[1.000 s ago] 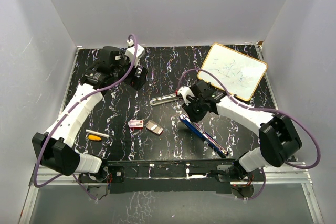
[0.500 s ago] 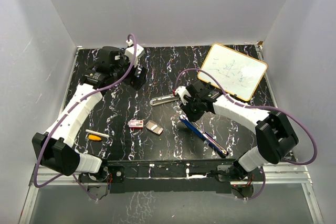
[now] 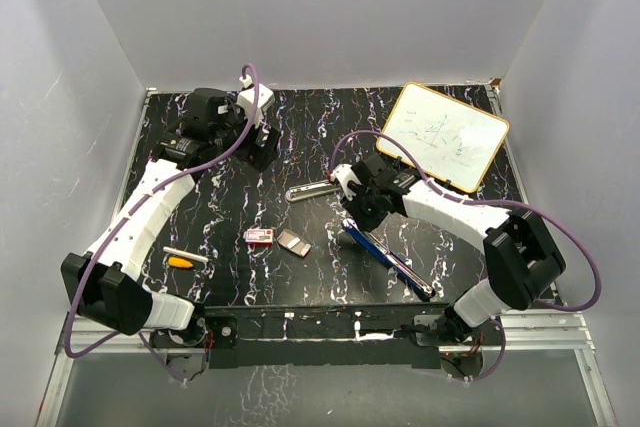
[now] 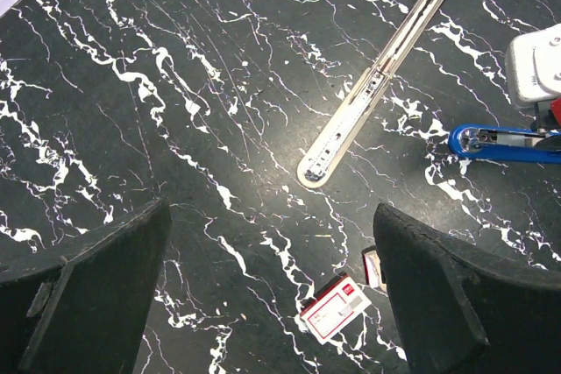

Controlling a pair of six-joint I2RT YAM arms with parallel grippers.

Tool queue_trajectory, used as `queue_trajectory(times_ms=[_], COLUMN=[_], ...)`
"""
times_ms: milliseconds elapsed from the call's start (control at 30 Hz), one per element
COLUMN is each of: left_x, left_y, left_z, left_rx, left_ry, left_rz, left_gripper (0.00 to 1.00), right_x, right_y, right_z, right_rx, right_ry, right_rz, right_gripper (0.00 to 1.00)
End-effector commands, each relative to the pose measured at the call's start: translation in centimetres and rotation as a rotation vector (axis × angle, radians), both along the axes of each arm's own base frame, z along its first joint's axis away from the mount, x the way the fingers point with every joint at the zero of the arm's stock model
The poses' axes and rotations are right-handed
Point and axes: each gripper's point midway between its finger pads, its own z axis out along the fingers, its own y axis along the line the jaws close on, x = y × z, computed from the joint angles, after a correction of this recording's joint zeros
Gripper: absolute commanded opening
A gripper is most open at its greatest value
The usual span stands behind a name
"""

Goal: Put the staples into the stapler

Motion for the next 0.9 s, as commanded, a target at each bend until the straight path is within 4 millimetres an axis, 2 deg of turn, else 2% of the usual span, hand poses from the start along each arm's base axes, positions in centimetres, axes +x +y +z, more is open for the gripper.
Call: queue_trajectory(times_ms=[0, 867], left_x=[-0.8, -0.8], left_y=[0.0, 0.2], left_z=[1.6, 1.6], left_rx=[-0.031, -0.035], left_ry=[-0.032, -0.033], left_rz=[-0.013, -0.012], left_gripper=[0.97, 0.97], right_x=[2.0, 1.5], right_y=[1.4, 0.5], right_z=[1.7, 0.5], right_rx=[0.038, -0.017], right_ry=[-0.077, -0.067], right_rz=[-0.01, -0.022], right_gripper=[0.16, 0.16])
